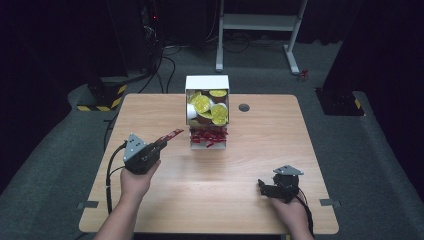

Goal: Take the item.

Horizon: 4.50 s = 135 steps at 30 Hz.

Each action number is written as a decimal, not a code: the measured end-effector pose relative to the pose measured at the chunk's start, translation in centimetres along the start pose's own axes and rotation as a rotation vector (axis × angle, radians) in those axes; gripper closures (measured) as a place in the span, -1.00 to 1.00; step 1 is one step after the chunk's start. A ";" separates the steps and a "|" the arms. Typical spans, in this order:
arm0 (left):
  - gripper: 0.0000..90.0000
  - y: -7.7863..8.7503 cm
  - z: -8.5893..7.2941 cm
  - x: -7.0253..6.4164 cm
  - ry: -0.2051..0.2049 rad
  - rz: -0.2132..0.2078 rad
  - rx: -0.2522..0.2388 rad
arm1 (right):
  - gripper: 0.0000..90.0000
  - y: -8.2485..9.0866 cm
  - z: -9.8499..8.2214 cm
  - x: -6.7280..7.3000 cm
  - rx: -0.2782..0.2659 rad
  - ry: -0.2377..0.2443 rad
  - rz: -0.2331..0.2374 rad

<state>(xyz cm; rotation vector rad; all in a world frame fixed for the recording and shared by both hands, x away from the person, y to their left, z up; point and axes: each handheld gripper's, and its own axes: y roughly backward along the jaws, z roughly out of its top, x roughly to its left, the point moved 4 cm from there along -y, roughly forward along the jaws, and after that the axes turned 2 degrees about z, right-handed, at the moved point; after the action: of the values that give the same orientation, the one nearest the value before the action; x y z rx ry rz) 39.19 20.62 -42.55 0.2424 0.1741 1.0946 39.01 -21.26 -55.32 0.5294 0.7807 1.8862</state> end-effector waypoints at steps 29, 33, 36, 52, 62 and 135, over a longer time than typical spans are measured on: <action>0.92 -0.8 -0.9 3.5 0.049 0.075 0.040 | -0.78 0.0 0.0 0.0 -0.001 0.002 -0.002; 0.92 -1.3 -1.2 4.0 0.051 0.083 0.054 | -0.77 0.0 0.0 0.0 -0.003 0.004 -0.003; 0.92 -1.8 -1.5 4.4 0.064 0.090 0.067 | -0.77 0.0 0.0 0.0 -0.004 0.006 -0.004; 0.92 -4.9 -3.1 5.5 0.093 0.127 0.122 | -0.77 0.0 0.0 0.0 -0.003 0.003 -0.003; 0.92 -6.3 -4.1 5.7 0.108 0.144 0.156 | -0.77 0.0 0.0 0.0 -0.003 0.003 -0.003; -0.04 -7.1 -8.6 5.5 0.105 0.196 0.366 | -0.76 0.0 0.0 -0.1 -0.006 0.010 -0.004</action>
<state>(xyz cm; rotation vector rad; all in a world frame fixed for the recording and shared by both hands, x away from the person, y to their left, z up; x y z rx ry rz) 45.55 23.39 -52.91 0.5386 0.4539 1.2669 39.01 -21.32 -55.32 0.5150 0.7816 1.8886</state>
